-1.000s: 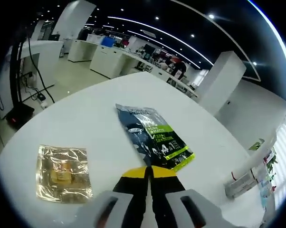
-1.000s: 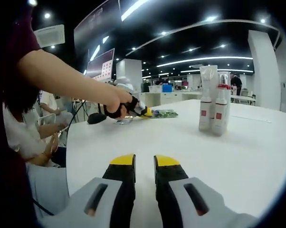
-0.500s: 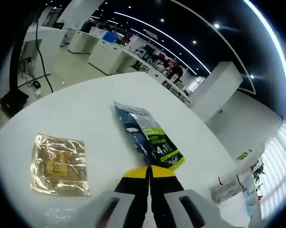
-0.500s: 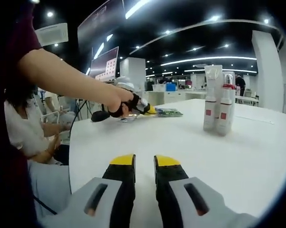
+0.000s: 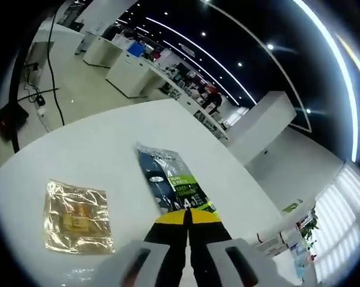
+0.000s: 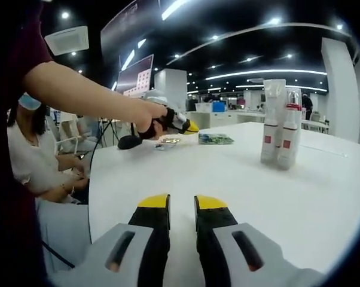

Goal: Arrange the skincare products in the storage area until every visible bottle or jar stands upright without overlapping.

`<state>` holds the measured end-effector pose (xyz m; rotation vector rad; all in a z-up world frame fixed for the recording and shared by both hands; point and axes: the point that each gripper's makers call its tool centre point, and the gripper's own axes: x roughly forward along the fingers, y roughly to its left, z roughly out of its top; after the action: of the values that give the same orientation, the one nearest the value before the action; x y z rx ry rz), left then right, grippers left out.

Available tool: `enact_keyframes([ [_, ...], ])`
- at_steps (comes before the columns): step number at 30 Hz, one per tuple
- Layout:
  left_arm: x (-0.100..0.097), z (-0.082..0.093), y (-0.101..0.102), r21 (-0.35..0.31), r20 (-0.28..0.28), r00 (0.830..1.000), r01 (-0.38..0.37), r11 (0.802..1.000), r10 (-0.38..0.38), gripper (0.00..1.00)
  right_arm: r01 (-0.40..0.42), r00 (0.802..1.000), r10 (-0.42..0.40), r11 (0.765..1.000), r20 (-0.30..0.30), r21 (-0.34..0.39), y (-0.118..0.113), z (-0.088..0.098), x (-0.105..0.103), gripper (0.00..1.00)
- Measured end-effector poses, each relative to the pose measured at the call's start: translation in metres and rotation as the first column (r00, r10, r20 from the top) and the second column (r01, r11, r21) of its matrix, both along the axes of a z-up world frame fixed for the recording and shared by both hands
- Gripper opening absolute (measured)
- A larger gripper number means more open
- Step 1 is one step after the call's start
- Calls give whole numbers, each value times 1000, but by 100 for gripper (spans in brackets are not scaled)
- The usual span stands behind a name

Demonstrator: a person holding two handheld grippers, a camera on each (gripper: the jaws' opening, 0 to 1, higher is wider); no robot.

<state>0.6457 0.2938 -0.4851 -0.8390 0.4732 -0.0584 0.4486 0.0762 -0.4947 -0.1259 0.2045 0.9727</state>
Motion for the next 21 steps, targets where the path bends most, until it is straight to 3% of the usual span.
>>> enact_keyframes([
  [2,0,0,0,-58,2,1000,-30,998,31,0,1,1000,-1,1000,0,-2,0,-1,0,14],
  [4,2,-2,4,-62,7,999,-46,997,47,0,4,1000,-4,1000,1,-6,0,-1,0,14],
  [7,9,-3,12,-2,22,999,-47,999,47,5,6,1000,-6,1000,0,-7,-1,-1,1,14],
  [11,19,-4,26,54,20,998,-62,997,61,25,15,1000,-15,1000,2,-5,-3,-1,2,14],
  [16,39,-2,43,206,48,999,-32,978,22,44,5,1000,-5,1000,2,-18,-1,-3,1,14],
  [18,47,-5,54,281,52,999,-25,959,11,46,3,1000,-3,1000,1,-24,-1,-4,1,14],
  [21,56,-7,63,320,63,998,-15,947,-5,46,6,1000,-6,999,-2,-34,-1,-6,2,13],
])
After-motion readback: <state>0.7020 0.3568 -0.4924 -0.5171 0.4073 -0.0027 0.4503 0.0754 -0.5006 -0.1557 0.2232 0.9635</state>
